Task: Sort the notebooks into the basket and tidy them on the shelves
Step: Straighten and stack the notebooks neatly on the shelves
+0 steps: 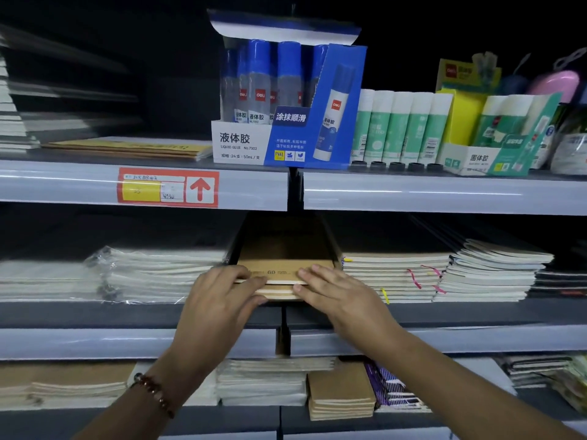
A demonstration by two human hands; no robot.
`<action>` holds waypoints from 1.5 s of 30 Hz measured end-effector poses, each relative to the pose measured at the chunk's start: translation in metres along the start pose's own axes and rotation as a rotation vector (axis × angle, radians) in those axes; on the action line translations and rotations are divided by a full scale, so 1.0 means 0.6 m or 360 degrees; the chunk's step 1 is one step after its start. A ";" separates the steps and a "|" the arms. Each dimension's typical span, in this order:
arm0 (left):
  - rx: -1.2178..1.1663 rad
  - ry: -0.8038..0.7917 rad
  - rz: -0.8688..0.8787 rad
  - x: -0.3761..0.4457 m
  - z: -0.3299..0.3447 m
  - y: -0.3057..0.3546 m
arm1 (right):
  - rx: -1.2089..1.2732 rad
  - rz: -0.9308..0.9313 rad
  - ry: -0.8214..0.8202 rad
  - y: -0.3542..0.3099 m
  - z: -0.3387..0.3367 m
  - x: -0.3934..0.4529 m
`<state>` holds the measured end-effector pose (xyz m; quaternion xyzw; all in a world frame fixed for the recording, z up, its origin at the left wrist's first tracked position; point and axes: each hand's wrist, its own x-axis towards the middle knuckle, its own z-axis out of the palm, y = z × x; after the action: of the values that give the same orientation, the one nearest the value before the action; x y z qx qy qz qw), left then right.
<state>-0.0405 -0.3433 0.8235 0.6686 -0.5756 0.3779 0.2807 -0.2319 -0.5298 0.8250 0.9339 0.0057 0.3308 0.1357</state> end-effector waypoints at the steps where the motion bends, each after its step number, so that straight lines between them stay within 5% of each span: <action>1: -0.0011 -0.0012 -0.0034 0.003 0.002 0.000 | -0.0017 -0.0012 0.0018 0.002 0.000 0.004; 18: 0.0248 -0.0117 -0.0290 0.030 0.028 0.024 | -0.0089 0.0293 0.0029 -0.013 -0.019 0.054; 25: -0.0278 -0.0243 -0.0772 -0.019 -0.007 0.082 | 0.1423 0.1722 0.0356 -0.086 -0.035 -0.003; 31: -0.0165 -0.0510 -0.0794 -0.032 0.016 0.087 | 0.1508 0.1761 0.0378 -0.101 -0.026 0.014; 45: -0.1227 -0.0210 -0.1460 0.002 -0.009 0.118 | 0.1353 0.1680 0.0270 -0.125 -0.023 0.040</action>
<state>-0.1112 -0.3527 0.8234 0.7207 -0.3402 -0.0599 0.6011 -0.2157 -0.4515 0.8304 0.7546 -0.3105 0.3936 -0.4235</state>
